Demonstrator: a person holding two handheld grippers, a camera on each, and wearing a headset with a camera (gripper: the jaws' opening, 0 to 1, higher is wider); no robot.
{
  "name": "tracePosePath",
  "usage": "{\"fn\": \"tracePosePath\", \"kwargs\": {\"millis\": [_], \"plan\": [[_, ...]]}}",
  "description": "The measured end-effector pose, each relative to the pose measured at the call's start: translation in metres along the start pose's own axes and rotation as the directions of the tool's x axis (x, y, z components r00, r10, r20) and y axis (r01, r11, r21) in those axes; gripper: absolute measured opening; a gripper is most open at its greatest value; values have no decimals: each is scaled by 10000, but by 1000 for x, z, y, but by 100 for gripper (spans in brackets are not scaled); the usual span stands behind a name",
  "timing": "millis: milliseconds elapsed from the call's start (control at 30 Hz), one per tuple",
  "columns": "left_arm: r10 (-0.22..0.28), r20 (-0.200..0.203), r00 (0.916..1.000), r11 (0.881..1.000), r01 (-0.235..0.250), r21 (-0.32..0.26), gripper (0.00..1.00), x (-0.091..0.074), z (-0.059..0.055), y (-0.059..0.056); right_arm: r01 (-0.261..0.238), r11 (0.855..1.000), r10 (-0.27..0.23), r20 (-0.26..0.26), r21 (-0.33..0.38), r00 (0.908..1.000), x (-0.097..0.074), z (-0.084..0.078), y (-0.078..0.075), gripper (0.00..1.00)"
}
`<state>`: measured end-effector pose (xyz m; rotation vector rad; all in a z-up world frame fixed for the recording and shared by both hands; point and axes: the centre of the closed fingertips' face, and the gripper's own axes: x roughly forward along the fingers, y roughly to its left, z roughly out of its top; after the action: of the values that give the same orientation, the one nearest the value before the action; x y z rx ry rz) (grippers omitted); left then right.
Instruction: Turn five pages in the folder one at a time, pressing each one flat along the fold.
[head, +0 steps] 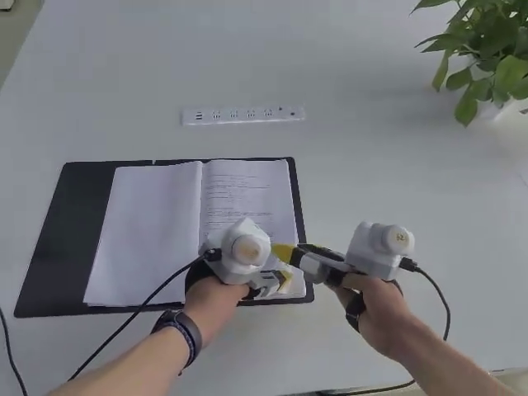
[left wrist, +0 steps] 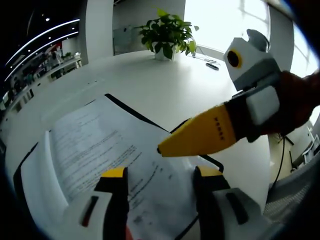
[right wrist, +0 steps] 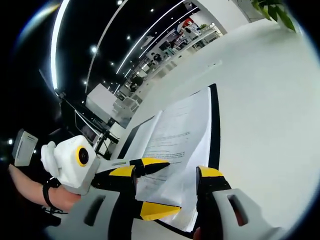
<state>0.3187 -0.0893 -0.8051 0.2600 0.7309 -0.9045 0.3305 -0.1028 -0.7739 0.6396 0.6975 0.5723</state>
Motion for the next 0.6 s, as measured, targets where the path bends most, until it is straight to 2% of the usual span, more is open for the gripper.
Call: {"fn": "tracePosePath", "kwargs": {"millis": [167,333,500,600], "plan": [[15,-11,10000,10000,-15,8,54,0,0,0,-15,9967,3,144,816,9999,5,2,-4,34],[-146,-59,9999,9998,145,-149,59,-3,2,-2,17,9932,-50,282,1162,9996,5,3,-5,19],[-248,-25,9997,9997,248,42,63,-17,1,-1,-126,9900,88,270,1405,9996,-1,-3,-1,3],[-234,48,9997,9997,234,74,65,-27,-1,3,-208,9863,147,384,1639,9992,-5,-8,2,3]]}}
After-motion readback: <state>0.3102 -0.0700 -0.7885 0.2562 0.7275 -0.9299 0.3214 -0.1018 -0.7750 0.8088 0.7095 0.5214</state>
